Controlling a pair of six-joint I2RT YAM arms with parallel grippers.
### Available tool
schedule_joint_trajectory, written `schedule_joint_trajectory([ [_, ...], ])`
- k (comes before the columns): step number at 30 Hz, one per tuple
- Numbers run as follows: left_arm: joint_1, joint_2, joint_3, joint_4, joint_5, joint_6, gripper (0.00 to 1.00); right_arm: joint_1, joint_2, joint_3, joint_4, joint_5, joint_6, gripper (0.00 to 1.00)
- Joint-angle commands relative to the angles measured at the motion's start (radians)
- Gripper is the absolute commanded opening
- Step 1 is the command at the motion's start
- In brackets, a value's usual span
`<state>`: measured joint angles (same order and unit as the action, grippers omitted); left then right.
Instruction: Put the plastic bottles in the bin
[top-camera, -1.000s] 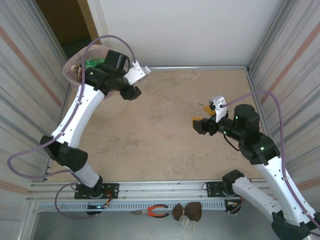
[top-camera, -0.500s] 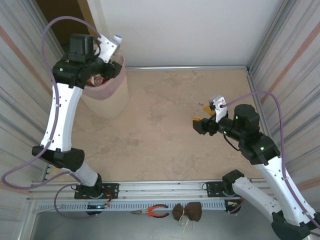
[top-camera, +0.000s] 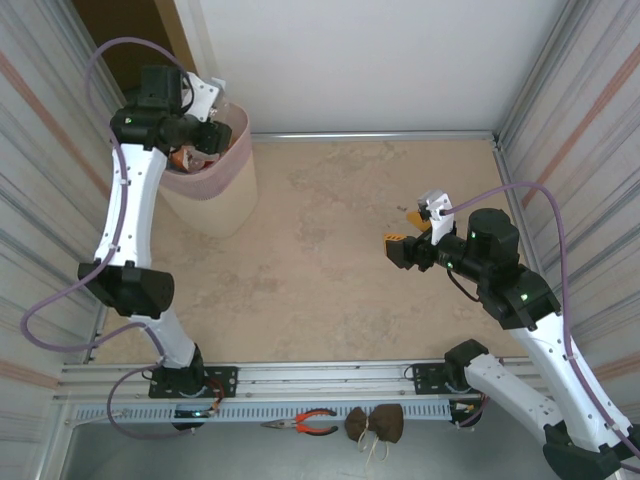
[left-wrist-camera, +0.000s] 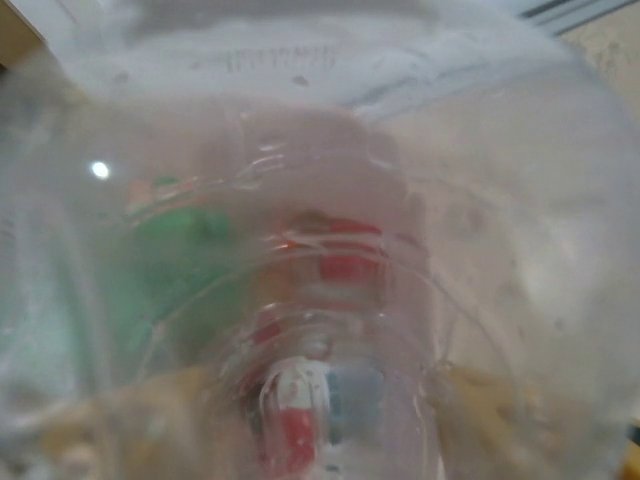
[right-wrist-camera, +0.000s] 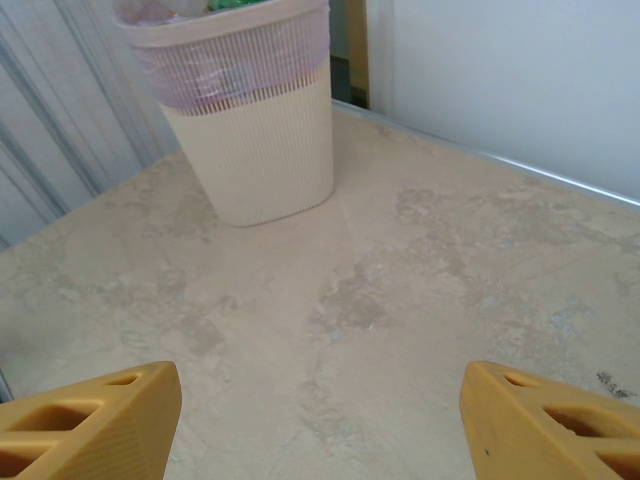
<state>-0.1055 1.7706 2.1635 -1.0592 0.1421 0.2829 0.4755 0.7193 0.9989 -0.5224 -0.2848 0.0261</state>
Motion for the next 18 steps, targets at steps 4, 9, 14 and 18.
schedule_joint_trajectory([
  [4,0.002,0.026,-0.024,-0.064,-0.046,0.013,0.56,-0.002,-0.005,0.015,0.002,-0.001,0.017,0.73],
  [9,0.002,0.021,-0.063,-0.078,-0.069,0.032,0.57,-0.002,0.0,0.013,0.005,-0.001,0.015,0.73],
  [14,0.003,0.02,-0.068,-0.11,-0.06,0.039,0.6,-0.002,0.014,0.015,0.013,-0.012,0.018,0.73],
  [18,0.003,0.013,-0.07,-0.129,-0.067,0.043,0.66,-0.002,0.023,0.018,0.019,-0.014,0.019,0.73],
])
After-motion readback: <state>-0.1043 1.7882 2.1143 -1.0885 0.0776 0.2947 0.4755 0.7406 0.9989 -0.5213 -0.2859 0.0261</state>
